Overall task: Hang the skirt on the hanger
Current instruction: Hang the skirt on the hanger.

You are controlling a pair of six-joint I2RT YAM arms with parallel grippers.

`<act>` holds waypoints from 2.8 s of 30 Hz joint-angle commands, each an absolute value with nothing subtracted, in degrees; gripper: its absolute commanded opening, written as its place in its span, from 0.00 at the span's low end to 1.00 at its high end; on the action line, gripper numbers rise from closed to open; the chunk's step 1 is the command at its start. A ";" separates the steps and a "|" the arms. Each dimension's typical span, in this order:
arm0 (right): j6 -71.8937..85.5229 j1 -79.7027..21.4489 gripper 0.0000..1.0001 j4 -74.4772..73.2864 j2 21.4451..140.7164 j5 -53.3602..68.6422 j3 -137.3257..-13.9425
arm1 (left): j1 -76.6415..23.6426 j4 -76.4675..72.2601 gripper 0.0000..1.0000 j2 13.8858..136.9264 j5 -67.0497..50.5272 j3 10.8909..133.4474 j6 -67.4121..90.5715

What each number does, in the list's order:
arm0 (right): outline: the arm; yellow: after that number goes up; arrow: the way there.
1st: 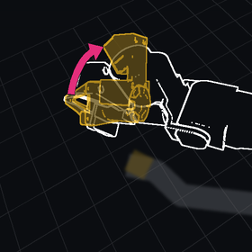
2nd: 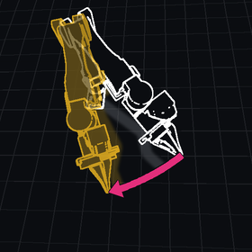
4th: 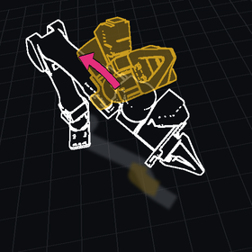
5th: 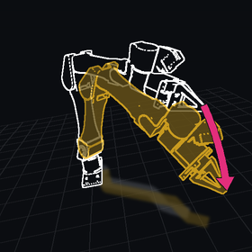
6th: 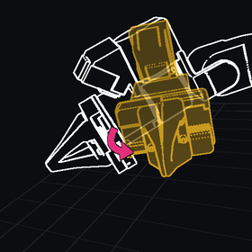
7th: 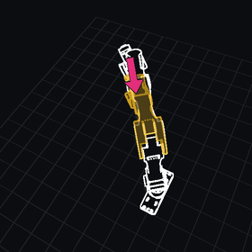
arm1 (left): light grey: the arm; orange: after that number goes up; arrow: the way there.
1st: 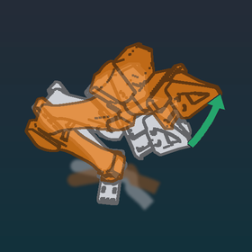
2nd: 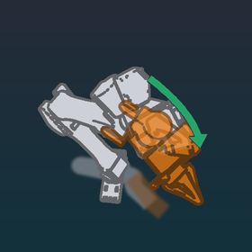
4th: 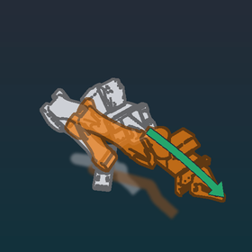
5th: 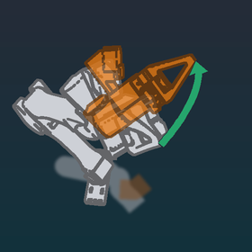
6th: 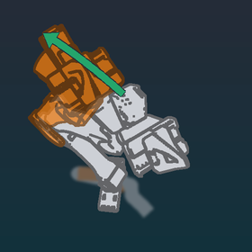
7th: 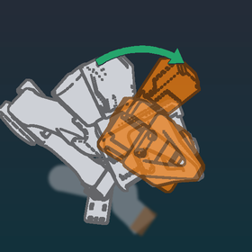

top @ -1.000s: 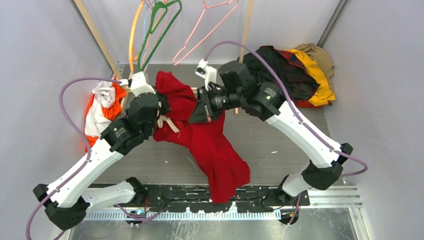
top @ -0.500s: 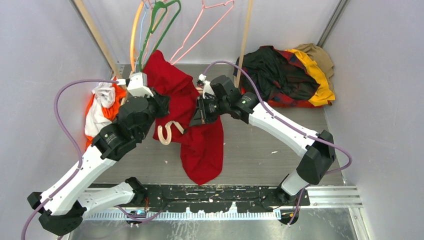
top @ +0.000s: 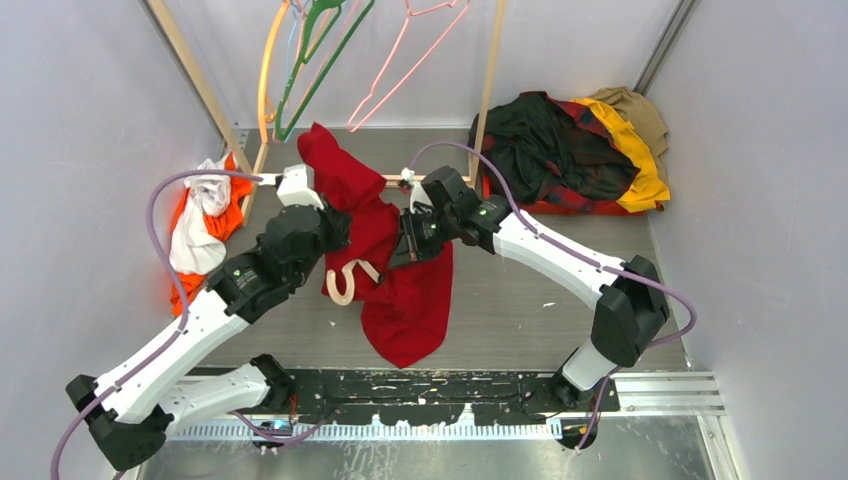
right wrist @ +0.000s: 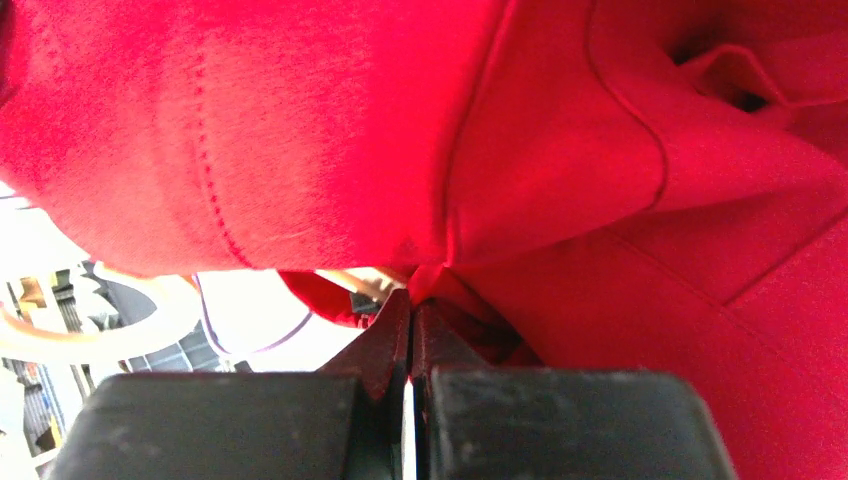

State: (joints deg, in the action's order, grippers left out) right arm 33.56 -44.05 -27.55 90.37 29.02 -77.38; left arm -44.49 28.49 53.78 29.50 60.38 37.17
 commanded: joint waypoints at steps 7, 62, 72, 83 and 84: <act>31.33 -41.28 0.01 -4.77 84.13 35.24 -76.26 | -46.22 35.44 0.00 59.27 9.53 49.58 42.08; 18.75 -35.47 0.71 -19.73 87.08 -2.80 -67.48 | -45.15 34.45 0.00 78.88 -8.51 46.54 44.02; 16.61 -60.52 0.62 -31.40 71.39 -14.51 -66.71 | -44.47 36.19 0.00 79.01 -6.43 47.28 44.38; 19.03 -86.48 0.70 -36.95 69.68 -16.36 -60.28 | -43.44 35.89 0.00 80.23 -5.91 48.41 43.34; 18.74 -86.48 0.70 -36.98 70.00 -16.88 -59.38 | -43.49 35.80 0.00 80.31 -6.13 48.50 43.26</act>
State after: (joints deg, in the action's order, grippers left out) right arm 18.68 -86.37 -34.87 70.41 -14.37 -61.93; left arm -43.77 32.25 79.44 -7.38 46.94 47.53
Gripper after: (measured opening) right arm 0.690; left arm 0.164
